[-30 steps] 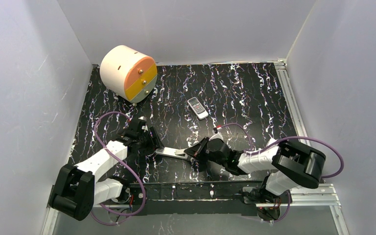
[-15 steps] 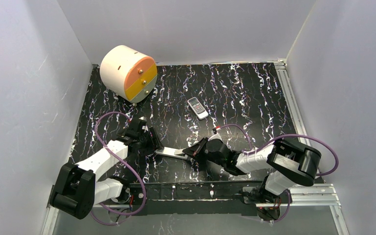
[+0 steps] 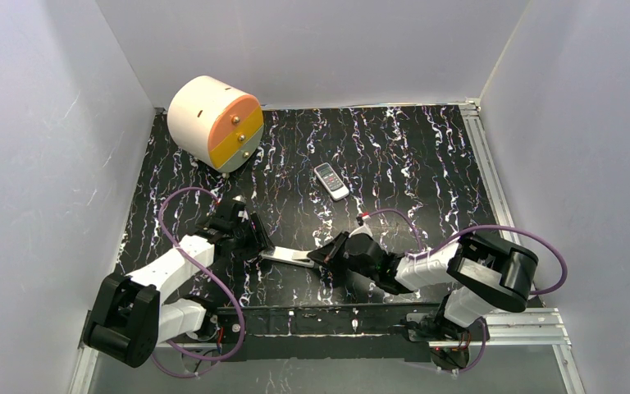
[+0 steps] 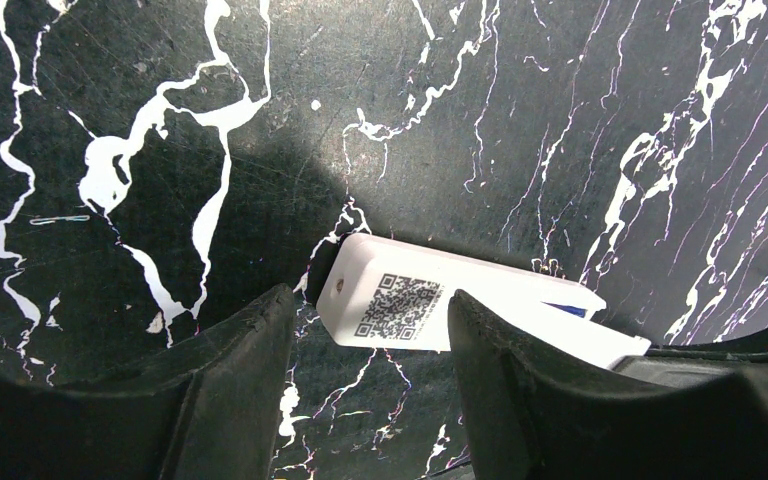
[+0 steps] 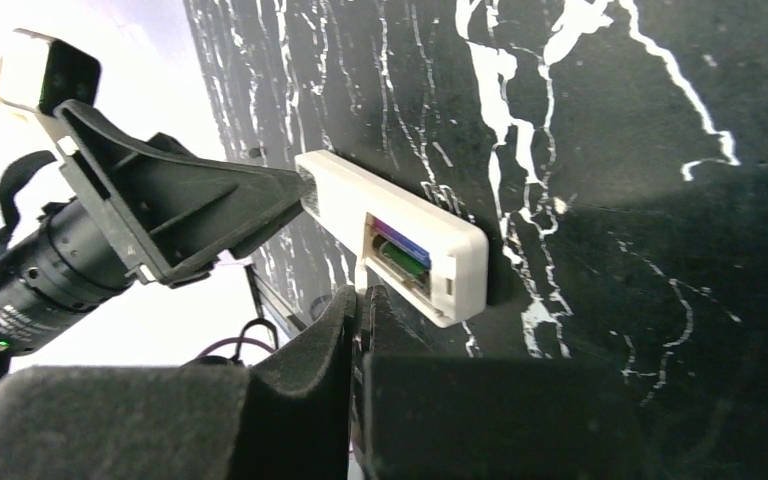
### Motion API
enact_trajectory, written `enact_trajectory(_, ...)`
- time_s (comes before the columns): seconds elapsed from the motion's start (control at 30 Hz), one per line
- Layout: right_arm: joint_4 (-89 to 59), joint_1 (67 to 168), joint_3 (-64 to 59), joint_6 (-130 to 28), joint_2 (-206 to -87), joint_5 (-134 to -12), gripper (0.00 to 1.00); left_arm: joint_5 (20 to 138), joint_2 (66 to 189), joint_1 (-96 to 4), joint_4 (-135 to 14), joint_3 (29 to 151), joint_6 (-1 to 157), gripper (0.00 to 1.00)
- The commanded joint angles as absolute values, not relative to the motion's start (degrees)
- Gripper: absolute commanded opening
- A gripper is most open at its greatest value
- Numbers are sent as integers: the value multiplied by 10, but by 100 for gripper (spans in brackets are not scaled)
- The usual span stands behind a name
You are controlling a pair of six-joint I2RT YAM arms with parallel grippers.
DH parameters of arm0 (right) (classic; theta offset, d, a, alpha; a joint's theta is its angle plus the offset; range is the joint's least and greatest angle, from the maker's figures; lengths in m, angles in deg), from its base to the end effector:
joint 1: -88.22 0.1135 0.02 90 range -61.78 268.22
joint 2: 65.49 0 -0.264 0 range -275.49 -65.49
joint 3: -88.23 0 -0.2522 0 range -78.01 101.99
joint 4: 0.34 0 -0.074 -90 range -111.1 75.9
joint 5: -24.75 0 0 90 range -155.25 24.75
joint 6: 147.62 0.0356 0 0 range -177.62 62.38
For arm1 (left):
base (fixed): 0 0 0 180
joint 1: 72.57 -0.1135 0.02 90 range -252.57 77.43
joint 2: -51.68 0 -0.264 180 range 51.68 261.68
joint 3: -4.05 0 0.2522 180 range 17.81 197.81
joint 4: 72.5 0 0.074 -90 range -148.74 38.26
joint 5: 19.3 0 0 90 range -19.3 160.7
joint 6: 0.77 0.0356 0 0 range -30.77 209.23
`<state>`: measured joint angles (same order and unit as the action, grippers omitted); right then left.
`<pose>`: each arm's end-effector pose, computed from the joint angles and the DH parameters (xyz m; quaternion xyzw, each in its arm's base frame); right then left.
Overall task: Load the batteries into the remote control
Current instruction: Load the battery cover into the remote control.
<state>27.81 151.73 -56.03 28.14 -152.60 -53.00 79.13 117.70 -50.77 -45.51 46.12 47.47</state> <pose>0.1246 0.2330 0.1373 0.2178 0.8032 0.5040 0.2309 0.1949 -0.0836 0.1675 -0.1387 0.9300 -0.2345 0.2469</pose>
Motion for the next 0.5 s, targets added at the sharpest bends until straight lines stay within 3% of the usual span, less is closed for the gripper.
enact_trajectory(0.0, 221, 1526, -546, 272, -1517, -534, 12, 792, 1172, -510, -452, 468, 482, 56)
enact_trajectory(0.3, 191, 1526, -534, 259, -1503, -524, 30, 791, 1171, -510, -447, 472, 481, 56)
enact_trajectory(0.47, 183, 1526, -534, 256, -1495, -520, 34, 790, 1169, -510, -445, 473, 482, 57)
